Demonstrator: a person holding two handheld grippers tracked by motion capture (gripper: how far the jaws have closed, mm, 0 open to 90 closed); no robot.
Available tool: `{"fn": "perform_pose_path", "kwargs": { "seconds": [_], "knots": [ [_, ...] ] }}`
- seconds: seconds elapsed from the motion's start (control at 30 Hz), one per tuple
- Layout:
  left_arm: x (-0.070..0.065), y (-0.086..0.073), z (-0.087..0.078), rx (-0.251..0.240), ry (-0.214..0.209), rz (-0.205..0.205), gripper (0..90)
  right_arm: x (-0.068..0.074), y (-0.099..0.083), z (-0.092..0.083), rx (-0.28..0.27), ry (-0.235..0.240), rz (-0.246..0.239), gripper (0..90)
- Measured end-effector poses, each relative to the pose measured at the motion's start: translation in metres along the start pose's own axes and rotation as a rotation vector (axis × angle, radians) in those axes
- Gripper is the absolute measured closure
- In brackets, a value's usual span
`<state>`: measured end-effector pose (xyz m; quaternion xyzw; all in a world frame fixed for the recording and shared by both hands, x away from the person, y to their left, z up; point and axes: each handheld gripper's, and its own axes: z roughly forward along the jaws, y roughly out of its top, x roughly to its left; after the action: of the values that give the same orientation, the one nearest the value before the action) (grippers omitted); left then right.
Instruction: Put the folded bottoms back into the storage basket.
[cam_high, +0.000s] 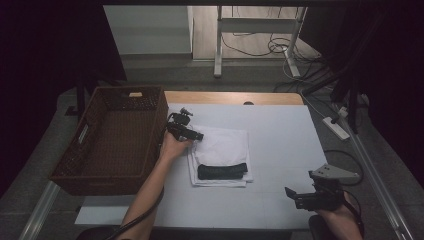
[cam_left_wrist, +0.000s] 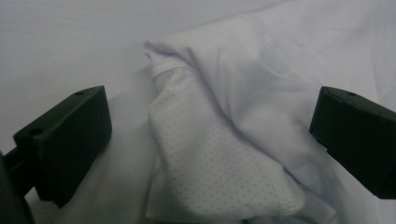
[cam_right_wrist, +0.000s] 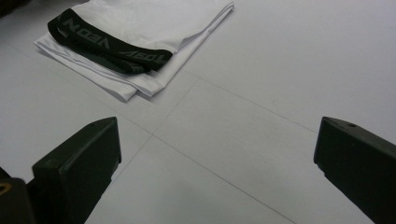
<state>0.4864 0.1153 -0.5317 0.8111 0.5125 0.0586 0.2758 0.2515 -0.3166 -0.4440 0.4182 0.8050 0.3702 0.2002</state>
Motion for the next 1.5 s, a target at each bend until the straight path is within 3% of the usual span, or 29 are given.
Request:
{"fn": "perform_pose_path", "kwargs": {
  "seconds": [0.1,0.13,0.23,0.3,0.47,0.5,0.53,0.67,0.77,0.9,1.1,1.23,1.33,1.47,1.5],
  "knots": [
    [-0.001,0.001,0.000,0.010,0.021,0.007,3.1,0.000,0.000,0.000,0.000,0.000,0.000,1.9],
    [-0.004,0.002,0.001,0.026,0.057,0.033,4.5,0.000,0.000,0.000,0.000,0.000,-0.001,1.9],
    [-0.008,0.001,0.001,0.036,0.086,0.065,9.3,0.000,0.000,0.000,0.000,0.000,-0.001,1.9],
    [-0.010,0.000,-0.001,0.030,0.079,0.072,12.5,0.000,0.000,0.000,0.001,0.000,-0.002,1.9],
    [-0.017,-0.001,-0.005,0.024,0.036,0.114,41.7,0.001,0.000,0.000,0.003,0.002,-0.008,1.9],
    [-0.019,-0.001,-0.005,0.024,0.025,0.126,41.7,0.001,0.000,0.000,0.003,0.002,-0.008,1.9],
    [-0.022,-0.002,-0.006,0.019,0.002,0.141,54.6,0.001,0.000,0.001,0.007,0.002,-0.009,1.9],
    [-0.022,-0.003,-0.006,0.008,-0.044,0.143,73.6,0.001,0.001,0.001,0.008,0.003,-0.015,1.9],
    [-0.023,-0.003,-0.006,0.009,-0.049,0.148,75.9,0.001,0.001,0.001,0.007,0.005,-0.014,1.9],
    [-0.025,-0.002,-0.006,0.015,-0.036,0.157,76.4,0.001,0.001,-0.001,-0.009,-0.026,-0.004,1.8],
    [-0.024,-0.003,-0.005,0.008,-0.044,0.154,76.7,0.004,0.003,-0.003,-0.037,-0.009,-0.023,1.8],
    [-0.026,-0.004,-0.005,0.005,-0.033,0.165,76.7,0.008,0.007,0.000,-0.061,0.027,-0.054,1.8],
    [-0.026,-0.004,-0.005,0.004,-0.031,0.174,76.6,0.012,0.011,0.003,-0.054,0.084,-0.084,1.9],
    [-0.025,-0.004,-0.005,-0.001,-0.036,0.171,76.6,0.016,0.016,0.008,-0.054,0.169,-0.081,1.9],
    [-0.025,-0.004,-0.005,-0.001,-0.036,0.171,76.6,0.016,0.016,0.008,-0.054,0.169,-0.081,1.9]
  ]
}}
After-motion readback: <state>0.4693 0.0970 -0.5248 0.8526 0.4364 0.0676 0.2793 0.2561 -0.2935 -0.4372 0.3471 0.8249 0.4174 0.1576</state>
